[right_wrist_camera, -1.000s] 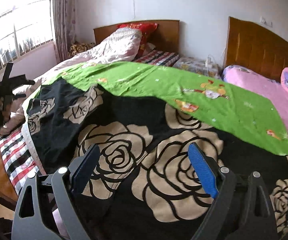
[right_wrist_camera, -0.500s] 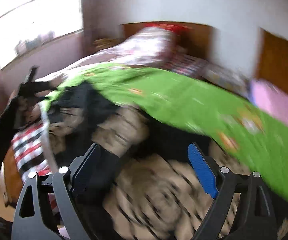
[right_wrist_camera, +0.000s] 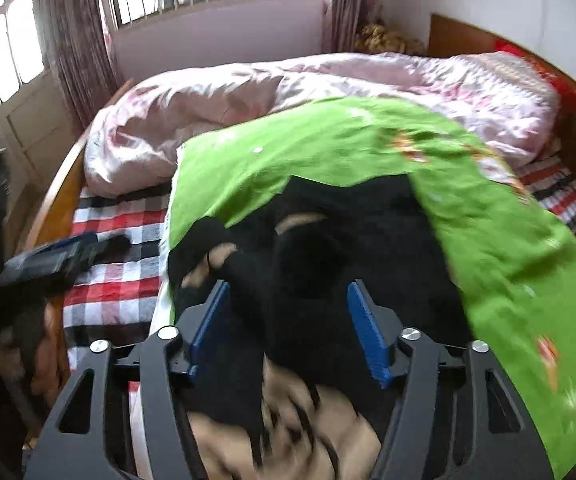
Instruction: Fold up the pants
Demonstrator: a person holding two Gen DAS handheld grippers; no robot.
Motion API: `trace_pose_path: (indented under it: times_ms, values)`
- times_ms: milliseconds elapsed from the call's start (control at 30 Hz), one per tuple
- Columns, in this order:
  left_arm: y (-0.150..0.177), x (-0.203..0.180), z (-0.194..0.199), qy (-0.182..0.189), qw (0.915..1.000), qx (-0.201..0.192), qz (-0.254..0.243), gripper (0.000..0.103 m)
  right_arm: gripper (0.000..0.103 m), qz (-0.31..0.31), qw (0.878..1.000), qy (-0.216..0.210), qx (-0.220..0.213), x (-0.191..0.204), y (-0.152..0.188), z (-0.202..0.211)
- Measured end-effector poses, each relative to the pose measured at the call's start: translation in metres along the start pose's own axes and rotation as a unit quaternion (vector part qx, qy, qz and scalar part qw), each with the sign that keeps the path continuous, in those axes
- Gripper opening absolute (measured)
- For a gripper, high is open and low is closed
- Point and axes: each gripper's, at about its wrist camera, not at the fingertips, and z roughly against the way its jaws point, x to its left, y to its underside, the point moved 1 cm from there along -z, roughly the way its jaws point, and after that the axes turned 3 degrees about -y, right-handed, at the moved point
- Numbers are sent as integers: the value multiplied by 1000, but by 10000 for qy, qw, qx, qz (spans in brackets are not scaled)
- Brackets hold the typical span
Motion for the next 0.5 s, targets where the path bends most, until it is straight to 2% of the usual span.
trace_pose_path:
  times_ms: [67,100,133,167,233,300,367,400,467,500]
  values:
    - [3,-3,-3,94,9999,70,-123,99,45,83,9997,123,205,4,-8,-21]
    - [4,-5,-5,164,9997,108,-167,99,36,118,9989,292,354,3,-10,-34]
    - [5,-9,-8,262,9993,159,-211,99,16,144,9980,487,384,1,-10,-38]
    - [5,-11,-10,332,9990,197,-237,99,7,129,9973,654,313,-2,-8,-34]
    - [9,-16,-13,456,9982,237,-299,99,5,-86,9957,915,-78,-15,-7,-8]
    - [10,-21,-15,534,9975,263,-369,99,5,-475,9876,1434,-434,-37,-2,19]
    - [9,-25,-18,641,9968,256,-392,99,6,-1384,9746,1651,-605,-84,12,46]
    - [9,-28,-22,674,9966,258,-384,99,14,-1612,9696,1742,-594,-99,18,55]
    - [9,-31,-29,673,9967,269,-373,99,30,-1590,9679,1883,-498,-112,21,63]
    - [9,-32,-33,661,9967,296,-365,99,56,-1468,9727,1710,-551,-111,18,65]
